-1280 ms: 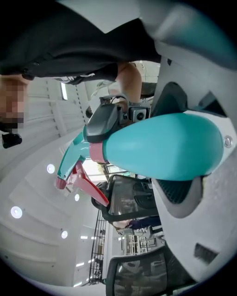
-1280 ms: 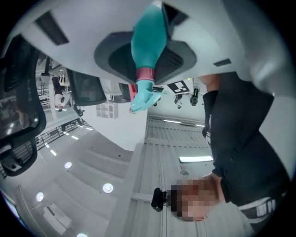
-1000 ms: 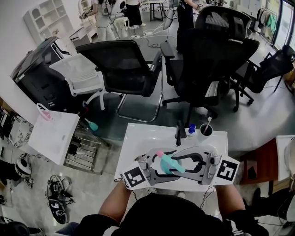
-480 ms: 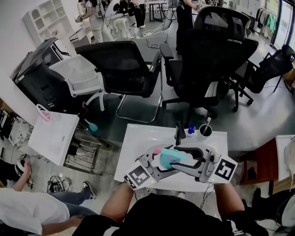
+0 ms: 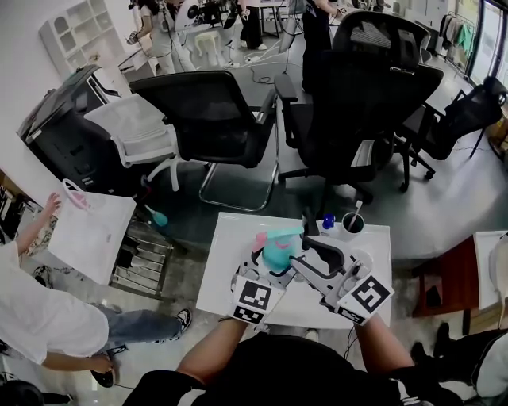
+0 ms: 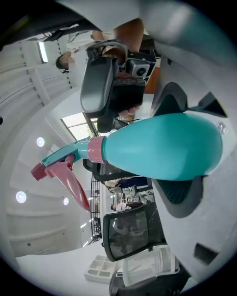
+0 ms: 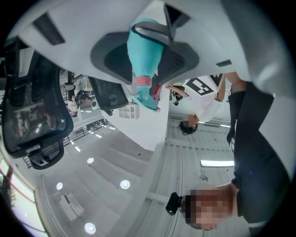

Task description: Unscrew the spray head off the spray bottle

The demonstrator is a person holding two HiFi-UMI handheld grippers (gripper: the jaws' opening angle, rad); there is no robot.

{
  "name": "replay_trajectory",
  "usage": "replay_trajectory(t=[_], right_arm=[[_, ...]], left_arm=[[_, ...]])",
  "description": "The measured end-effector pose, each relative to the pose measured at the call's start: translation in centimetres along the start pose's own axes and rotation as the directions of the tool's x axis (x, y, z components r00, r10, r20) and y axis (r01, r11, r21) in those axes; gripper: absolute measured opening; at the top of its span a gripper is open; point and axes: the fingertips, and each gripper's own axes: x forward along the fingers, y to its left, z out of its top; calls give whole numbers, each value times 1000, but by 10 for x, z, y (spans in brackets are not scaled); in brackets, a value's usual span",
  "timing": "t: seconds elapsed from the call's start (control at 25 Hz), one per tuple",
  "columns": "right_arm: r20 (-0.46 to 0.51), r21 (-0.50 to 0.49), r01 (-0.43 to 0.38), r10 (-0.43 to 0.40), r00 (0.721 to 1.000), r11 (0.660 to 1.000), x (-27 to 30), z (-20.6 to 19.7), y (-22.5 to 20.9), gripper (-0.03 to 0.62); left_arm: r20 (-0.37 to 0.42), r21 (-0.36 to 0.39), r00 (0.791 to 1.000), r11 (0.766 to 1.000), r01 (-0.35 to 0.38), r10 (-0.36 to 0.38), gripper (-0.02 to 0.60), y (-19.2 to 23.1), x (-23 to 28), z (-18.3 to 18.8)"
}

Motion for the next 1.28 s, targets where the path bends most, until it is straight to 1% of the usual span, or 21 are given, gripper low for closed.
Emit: replay_trajectory(t=[0.12,0.28,0.32,0.4,0.48,0.56,0.64,0.84,0.92,1.0,1.08,1.2,1.28], right_arm=[[-27,1,15,-15,1000,1000,7,-5,2,175],[-45,17,65,-64,997,998,14,-8,-1,175],[-47,18,77,-76,996,997,15,-8,-2,171],[-53,17,98,-97,994,995,16,-9,-3,143],[-54,19,106,-105,993,994,16,-9,-3,140],[-47,16,99,-99,994,995,16,-7,-1,137],[-45,6,81,-81,996,997,15,-5,0,135],[-56,1,18,-18,998,1000,11,-4,2,133],[-51,1,-14,14,999,1000,10,-2,5,133],[-42,-2,-55,55,998,998,7,1,8,132],[-37,-10,-104,104,994,995,4,4,11,132],[-37,-27,-182,181,983,983,0,9,19,132],[-40,-3,-228,228,973,974,-3,14,27,132]], left_arm=[[-11,11,1000,1000,-17,18,391,-7,4,-2],[-36,18,999,1000,-17,17,391,-18,6,-11],[-41,17,999,1000,-15,16,391,-20,7,-13],[-38,14,999,1000,-15,15,391,-22,8,-13],[-36,9,999,1000,-14,14,391,-22,7,-13],[-24,18,1000,1000,1,0,391,-22,6,-8],[-11,24,999,999,31,-30,391,-25,6,-2],[-31,30,995,995,93,-92,391,-32,5,-3],[-26,23,991,991,129,-129,391,-36,3,-1],[-8,19,983,983,183,-183,391,-42,0,2],[14,24,969,969,247,-247,391,-49,-3,6],[33,52,941,940,336,-338,391,-58,-9,11],[40,74,917,916,394,-398,391,-65,-14,14]])
